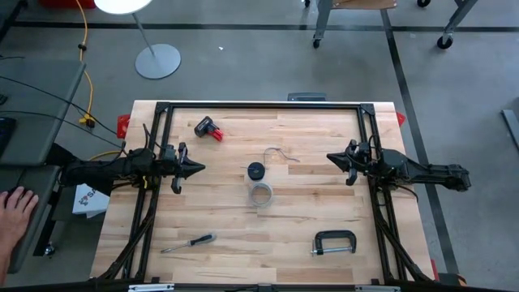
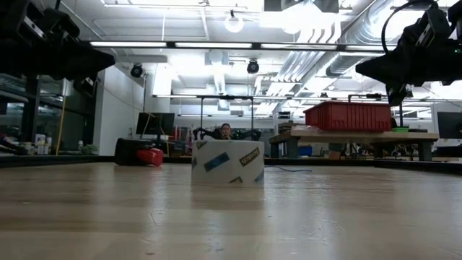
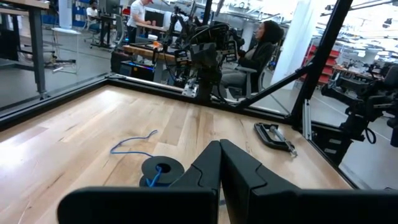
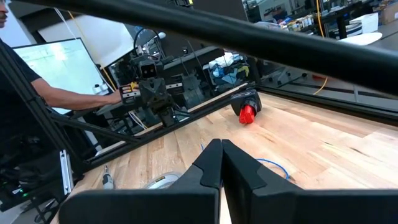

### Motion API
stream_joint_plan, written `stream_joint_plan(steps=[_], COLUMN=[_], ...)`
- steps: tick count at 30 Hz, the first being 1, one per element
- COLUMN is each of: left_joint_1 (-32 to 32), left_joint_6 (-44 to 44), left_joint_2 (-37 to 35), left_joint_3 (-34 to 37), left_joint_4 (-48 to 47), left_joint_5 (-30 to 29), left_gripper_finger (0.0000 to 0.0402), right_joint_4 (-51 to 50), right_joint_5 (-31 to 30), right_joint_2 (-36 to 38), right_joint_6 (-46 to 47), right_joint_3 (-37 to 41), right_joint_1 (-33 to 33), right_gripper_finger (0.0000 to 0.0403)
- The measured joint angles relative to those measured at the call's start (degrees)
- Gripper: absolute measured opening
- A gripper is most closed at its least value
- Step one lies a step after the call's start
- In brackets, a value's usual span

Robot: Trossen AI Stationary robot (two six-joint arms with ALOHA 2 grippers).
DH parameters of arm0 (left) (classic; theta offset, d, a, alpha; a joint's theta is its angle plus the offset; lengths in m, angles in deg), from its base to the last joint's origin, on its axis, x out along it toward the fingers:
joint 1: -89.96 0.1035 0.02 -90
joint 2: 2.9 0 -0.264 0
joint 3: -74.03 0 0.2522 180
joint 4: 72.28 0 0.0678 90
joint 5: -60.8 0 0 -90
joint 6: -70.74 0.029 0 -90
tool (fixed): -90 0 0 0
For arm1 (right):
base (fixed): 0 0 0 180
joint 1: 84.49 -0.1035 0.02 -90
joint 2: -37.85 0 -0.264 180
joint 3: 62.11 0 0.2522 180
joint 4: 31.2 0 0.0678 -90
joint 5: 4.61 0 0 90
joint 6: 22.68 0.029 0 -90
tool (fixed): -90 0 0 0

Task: Coil cords
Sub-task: Return to Home Position

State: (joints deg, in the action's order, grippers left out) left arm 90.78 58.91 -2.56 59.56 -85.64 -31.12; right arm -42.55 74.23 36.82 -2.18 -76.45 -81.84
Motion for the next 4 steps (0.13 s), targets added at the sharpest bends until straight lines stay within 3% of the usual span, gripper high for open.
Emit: stream_joint_plan(steps=[4], left_joint_1=[0.0], left_joint_6=[0.0], left_joint_2=[0.0], left_joint_3=[0.0], left_joint_4=[0.0], left_joint_5=[0.0], left_gripper_finger=[0.0001], right_joint_4=[0.0], right_joint_5=[0.0], right_joint_2=[0.0], right_joint_6=[0.0], right_joint_3=[0.0], right_joint_1=[0.0], right_gripper_finger=[0.0])
